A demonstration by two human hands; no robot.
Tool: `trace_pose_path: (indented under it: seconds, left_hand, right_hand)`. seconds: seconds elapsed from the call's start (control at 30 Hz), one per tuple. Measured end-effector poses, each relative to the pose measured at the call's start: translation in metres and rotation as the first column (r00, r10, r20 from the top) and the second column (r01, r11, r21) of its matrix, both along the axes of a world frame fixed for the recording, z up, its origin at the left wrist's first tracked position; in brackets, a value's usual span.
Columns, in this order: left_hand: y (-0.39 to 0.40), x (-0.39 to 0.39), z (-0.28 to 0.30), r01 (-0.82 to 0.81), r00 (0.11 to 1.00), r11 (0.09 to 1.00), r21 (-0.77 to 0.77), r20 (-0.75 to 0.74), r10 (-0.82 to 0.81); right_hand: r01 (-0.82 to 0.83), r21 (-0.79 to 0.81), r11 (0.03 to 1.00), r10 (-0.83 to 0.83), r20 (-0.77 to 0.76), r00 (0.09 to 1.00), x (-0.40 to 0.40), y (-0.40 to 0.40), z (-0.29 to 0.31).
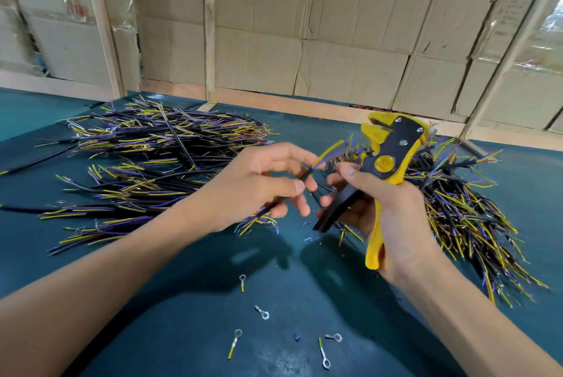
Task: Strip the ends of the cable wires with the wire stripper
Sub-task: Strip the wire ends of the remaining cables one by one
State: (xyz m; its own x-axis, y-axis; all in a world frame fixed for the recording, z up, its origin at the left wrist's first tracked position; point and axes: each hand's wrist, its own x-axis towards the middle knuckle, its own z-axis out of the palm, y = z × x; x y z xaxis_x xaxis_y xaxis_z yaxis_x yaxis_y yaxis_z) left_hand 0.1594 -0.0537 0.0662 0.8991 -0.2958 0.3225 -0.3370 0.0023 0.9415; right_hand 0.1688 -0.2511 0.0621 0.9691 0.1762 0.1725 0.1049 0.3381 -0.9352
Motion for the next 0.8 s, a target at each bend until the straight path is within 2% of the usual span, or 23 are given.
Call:
trace_pose_path:
  seconds: [0.1, 0.27, 0.4, 0.53, 0.8]
  left_hand:
    - [-0.005, -0.002, -0.003, 0.022, 0.998, 0.999, 0.048, -0.063, -0.019]
    - [-0.007, -0.002, -0.004, 0.036, 0.995, 0.999, 0.016, -0.095, -0.035]
    - [-0.011, 0.000, -0.003, -0.083, 0.994, 0.996, -0.032, -0.074, 0.080]
    - [-0.012, 0.000, -0.002, -0.110, 0.990, 0.985, -0.135, -0.107, 0.095]
    - [-0.019, -0.003, 0.000, -0.211, 0.973, 0.970, -0.121, -0.116, 0.198]
  right_hand:
    - [0.039, 0.040, 0.998, -0.040, 0.040, 0.998, 0.002, -0.007, 0.003]
    - [0.064, 0.047, 0.997, -0.067, 0.079, 0.995, 0.005, -0.011, 0.004]
    - [0.054, 0.070, 0.996, -0.060, 0.088, 0.994, 0.005, -0.009, 0.002]
    - [0.043, 0.085, 0.995, -0.051, 0.098, 0.994, 0.006, -0.008, -0.001]
    - [0.107, 0.028, 0.994, -0.110, 0.182, 0.977, 0.003, -0.006, -0.005]
